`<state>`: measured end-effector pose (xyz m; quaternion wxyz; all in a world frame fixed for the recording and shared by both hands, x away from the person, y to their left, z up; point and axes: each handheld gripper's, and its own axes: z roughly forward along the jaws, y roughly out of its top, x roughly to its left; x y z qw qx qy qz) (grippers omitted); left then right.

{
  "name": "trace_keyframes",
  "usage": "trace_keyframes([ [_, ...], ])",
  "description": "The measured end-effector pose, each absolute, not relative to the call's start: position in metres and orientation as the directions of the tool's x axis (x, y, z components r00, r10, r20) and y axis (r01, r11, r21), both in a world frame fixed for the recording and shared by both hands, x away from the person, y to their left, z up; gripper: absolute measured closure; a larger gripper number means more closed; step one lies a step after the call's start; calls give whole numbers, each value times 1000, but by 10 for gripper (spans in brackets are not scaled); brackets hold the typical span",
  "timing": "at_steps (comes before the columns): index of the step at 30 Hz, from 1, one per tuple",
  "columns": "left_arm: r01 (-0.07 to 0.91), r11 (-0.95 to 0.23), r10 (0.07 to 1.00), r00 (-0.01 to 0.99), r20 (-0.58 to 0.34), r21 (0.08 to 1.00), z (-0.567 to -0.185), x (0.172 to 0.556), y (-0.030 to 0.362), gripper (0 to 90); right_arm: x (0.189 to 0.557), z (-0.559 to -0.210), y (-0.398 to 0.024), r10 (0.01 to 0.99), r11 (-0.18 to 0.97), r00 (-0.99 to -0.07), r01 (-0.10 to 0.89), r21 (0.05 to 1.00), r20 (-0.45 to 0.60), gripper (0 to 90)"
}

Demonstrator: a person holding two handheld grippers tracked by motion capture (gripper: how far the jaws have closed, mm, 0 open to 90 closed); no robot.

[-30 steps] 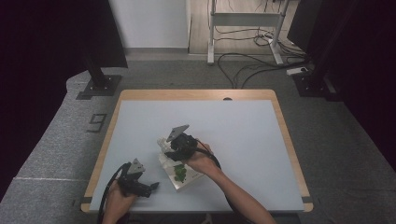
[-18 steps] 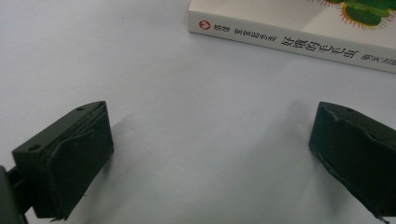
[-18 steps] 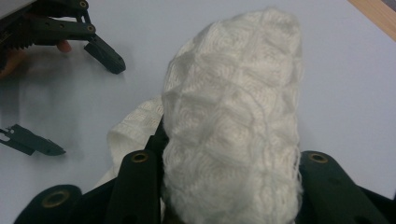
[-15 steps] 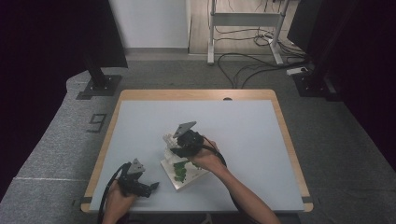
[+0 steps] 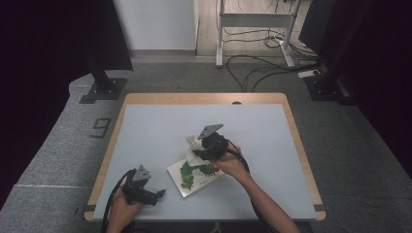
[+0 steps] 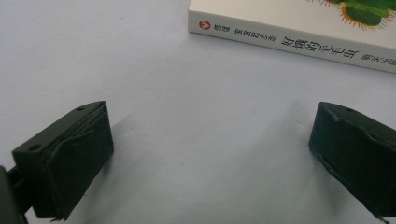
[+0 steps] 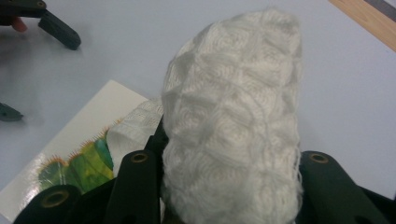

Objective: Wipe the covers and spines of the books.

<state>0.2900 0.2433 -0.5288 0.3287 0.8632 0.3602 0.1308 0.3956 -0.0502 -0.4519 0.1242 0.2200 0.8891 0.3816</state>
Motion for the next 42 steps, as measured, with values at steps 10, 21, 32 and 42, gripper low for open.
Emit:
trace_keyframes([
  [10, 536, -524, 708, 706, -11, 662, -529, 290, 243, 0, 399, -453, -83, 541, 585, -840, 331, 740, -52, 567],
  [21, 535, -525, 708, 707, -11, 662, -529, 290, 243, 0, 399, -454, -110, 576, 574, -815, 347, 742, -64, 566],
  [32, 536, -524, 708, 707, -11, 662, -529, 290, 243, 0, 397, -451, -145, 621, 558, -780, 374, 741, -73, 560],
  [42, 536, -524, 708, 707, -11, 662, -529, 290, 243, 0, 395, -452, -177, 672, 529, -737, 411, 743, -70, 562],
])
